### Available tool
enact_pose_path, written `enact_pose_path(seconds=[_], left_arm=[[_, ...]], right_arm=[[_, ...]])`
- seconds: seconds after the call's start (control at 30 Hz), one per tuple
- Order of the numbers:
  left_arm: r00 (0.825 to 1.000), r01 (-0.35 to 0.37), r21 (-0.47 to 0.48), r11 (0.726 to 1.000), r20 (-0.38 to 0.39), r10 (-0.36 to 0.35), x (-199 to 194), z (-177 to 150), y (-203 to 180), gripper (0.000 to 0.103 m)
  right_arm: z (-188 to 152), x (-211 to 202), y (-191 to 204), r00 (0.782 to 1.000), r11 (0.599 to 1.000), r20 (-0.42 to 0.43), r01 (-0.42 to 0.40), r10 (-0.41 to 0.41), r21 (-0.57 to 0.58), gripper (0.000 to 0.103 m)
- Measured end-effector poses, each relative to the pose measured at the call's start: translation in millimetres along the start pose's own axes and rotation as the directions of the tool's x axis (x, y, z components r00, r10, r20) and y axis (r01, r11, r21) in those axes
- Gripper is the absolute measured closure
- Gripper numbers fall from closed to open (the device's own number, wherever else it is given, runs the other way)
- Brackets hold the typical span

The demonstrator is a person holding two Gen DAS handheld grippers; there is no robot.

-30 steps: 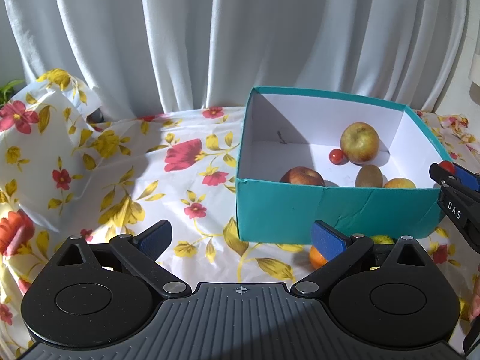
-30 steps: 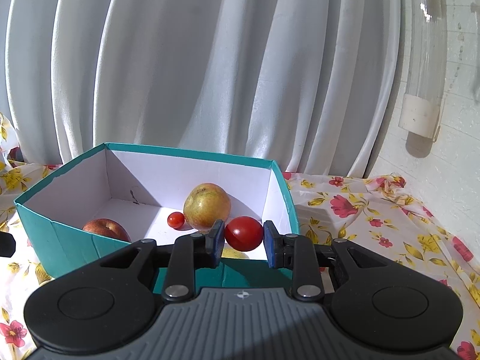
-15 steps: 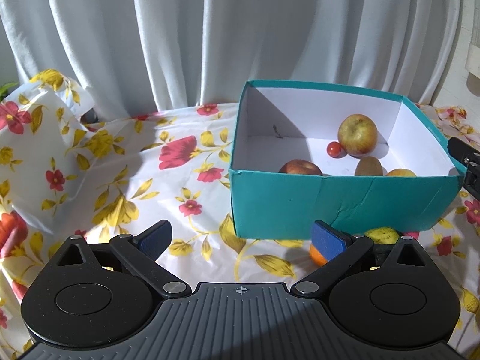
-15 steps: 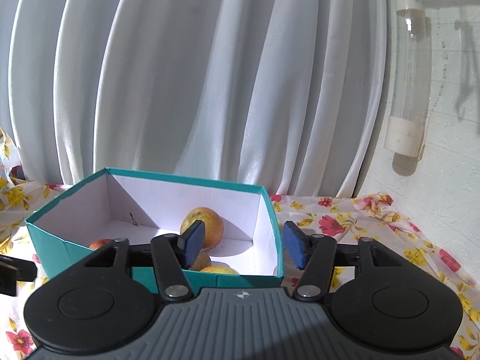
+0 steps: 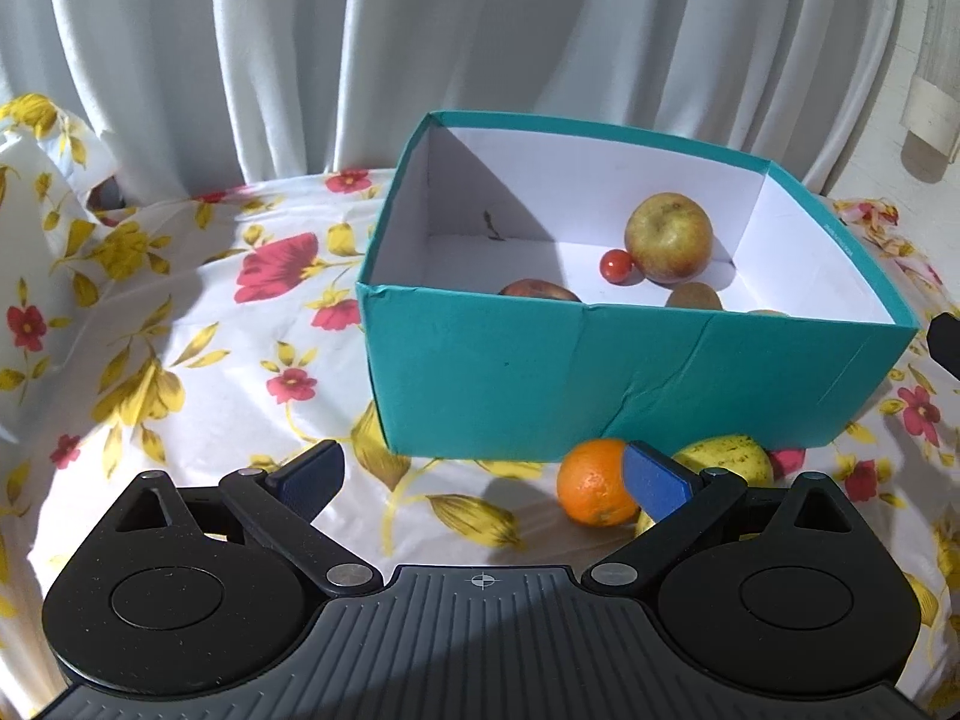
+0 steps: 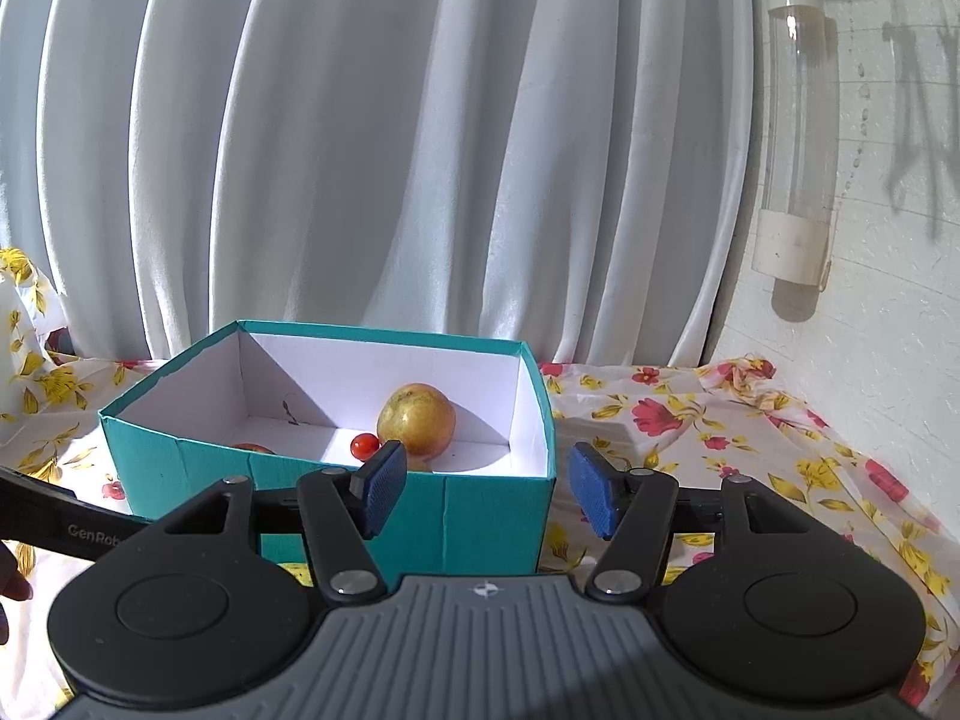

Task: Organize fruits
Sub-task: 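Move the left gripper to the orange beside the box and grasp it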

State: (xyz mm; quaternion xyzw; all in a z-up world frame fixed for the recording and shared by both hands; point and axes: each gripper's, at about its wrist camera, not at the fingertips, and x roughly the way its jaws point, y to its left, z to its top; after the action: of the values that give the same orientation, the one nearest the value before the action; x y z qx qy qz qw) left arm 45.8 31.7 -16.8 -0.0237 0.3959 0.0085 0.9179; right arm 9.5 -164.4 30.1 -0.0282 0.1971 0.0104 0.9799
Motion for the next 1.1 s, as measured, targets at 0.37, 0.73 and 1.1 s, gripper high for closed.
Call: enact_pose_path(seconds=[0.37, 0.73, 1.1], left_arm=[[0.999, 0.028, 0.04, 0.999, -0.044, -0.027, 27.2, 3.9, -19.0, 0.003], [0.994, 0.066, 0.046, 0.997, -0.093, -0.062, 42.3, 6.8, -26.6, 0.012], [0.986, 0.108, 0.039, 0.993, -0.136, -0.102, 54.2, 8.1, -37.4, 0.022]], right_arm=[[-4.0, -3.3, -5.2, 1.0, 1.0, -0.014, 0.001, 0.0, 0.016, 0.042], [-6.7, -1.8, -11.6, 1.0, 0.999, -0.026, 0.005, -0.004, 0.039, 0.042], [-9.6, -0.2, -17.8, 0.999, 0.998, -0.032, 0.007, -0.005, 0.055, 0.042]])
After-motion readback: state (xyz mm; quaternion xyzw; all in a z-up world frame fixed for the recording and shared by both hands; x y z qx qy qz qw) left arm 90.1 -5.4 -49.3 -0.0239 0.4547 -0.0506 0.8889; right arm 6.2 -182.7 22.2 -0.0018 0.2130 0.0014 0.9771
